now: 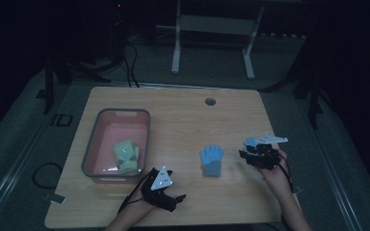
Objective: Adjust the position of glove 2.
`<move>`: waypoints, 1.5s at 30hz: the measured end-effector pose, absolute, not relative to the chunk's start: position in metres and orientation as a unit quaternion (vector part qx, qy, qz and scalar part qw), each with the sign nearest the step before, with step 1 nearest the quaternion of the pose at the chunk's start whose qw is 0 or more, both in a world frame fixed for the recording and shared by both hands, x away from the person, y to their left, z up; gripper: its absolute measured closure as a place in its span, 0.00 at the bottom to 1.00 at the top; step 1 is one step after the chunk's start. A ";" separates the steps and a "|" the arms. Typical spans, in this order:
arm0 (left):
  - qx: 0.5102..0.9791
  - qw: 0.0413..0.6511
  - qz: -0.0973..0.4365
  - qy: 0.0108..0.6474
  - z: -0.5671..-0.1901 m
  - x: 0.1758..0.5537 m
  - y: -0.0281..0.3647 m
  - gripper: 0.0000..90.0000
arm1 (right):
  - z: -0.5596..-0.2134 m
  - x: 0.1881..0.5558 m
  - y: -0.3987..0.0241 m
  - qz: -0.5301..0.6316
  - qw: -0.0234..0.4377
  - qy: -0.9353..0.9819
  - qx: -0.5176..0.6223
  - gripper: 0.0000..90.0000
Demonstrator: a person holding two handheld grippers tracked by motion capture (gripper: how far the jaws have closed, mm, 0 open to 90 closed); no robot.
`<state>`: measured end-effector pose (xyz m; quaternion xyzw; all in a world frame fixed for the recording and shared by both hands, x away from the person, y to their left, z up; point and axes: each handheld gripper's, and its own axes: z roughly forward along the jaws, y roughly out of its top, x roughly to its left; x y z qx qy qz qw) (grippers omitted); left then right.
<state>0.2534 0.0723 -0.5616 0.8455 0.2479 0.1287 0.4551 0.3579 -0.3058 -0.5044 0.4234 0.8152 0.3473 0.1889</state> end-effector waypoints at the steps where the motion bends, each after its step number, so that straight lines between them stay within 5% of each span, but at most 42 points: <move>1: 0.845 0.456 0.128 0.249 -0.562 0.253 0.072 0.07 | -0.504 0.359 -0.311 0.345 0.192 0.816 0.423 0.66; 19: 0.848 0.451 0.130 0.246 -0.563 0.254 0.072 0.07 | -0.523 0.384 -0.371 0.324 0.187 0.822 0.430 0.71; 27: 0.850 0.448 0.131 0.245 -0.564 0.254 0.072 0.07 | -0.541 0.390 -0.371 0.302 0.173 0.833 0.431 0.74; 36: 0.850 0.448 0.131 0.244 -0.564 0.254 0.071 0.07 | -0.540 0.386 -0.361 0.293 0.180 0.820 0.457 0.95; 45: 0.849 0.449 0.133 0.243 -0.563 0.253 0.071 0.07 | -0.506 0.367 -0.340 0.310 0.212 0.765 0.523 0.96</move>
